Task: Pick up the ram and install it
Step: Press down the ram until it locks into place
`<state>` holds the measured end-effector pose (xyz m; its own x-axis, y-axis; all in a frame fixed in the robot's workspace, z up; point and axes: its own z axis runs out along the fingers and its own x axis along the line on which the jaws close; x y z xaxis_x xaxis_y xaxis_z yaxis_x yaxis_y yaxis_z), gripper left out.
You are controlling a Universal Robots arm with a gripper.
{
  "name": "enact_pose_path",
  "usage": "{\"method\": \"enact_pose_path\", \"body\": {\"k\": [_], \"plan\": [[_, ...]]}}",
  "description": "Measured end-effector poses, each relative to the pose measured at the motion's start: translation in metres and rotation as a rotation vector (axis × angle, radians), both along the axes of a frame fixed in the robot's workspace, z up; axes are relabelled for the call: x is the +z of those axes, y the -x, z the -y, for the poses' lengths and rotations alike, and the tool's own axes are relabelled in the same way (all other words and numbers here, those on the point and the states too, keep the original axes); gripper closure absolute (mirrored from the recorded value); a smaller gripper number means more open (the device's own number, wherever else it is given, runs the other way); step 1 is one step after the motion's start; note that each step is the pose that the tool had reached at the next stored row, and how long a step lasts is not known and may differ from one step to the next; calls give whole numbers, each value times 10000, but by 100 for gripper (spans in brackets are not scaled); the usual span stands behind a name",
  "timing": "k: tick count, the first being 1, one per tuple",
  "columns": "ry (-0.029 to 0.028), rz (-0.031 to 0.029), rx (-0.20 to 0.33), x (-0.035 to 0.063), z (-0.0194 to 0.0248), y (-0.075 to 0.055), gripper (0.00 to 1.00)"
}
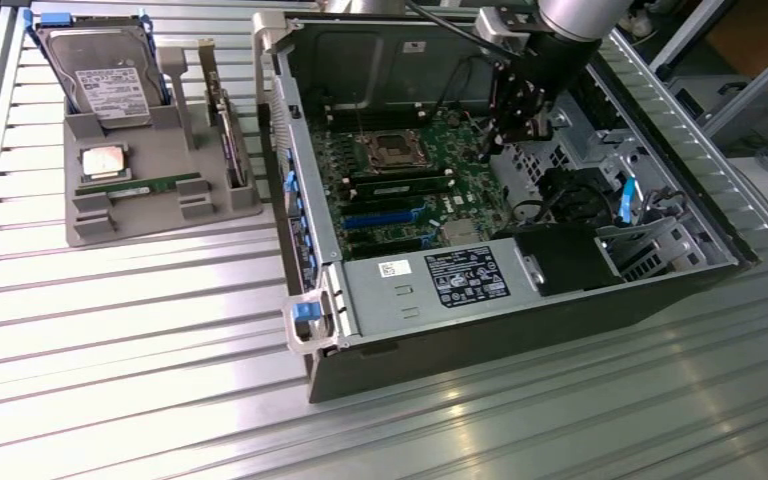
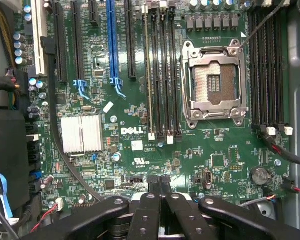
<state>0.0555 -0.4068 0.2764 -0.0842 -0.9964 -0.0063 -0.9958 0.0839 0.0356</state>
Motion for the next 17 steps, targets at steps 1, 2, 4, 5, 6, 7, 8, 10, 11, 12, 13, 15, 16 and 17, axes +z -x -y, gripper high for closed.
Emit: {"method": "enact_pose_path", "body": {"k": [1,2,4,5,6,7,8,10,11,12,13,15,16,17], "plan": [[-1,1,-214,-1,0,0,89],[-1,0,-377,-1,0,0,89],[0,1,-961,-2,0,0,89],[1,1,-1193,-3,0,0,89],[1,0,-1398,-4,0,0,89],[1,0,-1594,-4,0,0,89],[2,1,-1809,-5,0,0,89],[4,1,-2418,-7,0,0,89],[4,1,-2664,-8,0,0,89],[5,1,-2815,-8,0,0,89],[6,1,-3055,-9,0,0,89],[6,1,-3412,-10,0,0,89],[8,1,-3772,-11,0,0,89],[7,1,-3919,-12,0,0,89]]}}
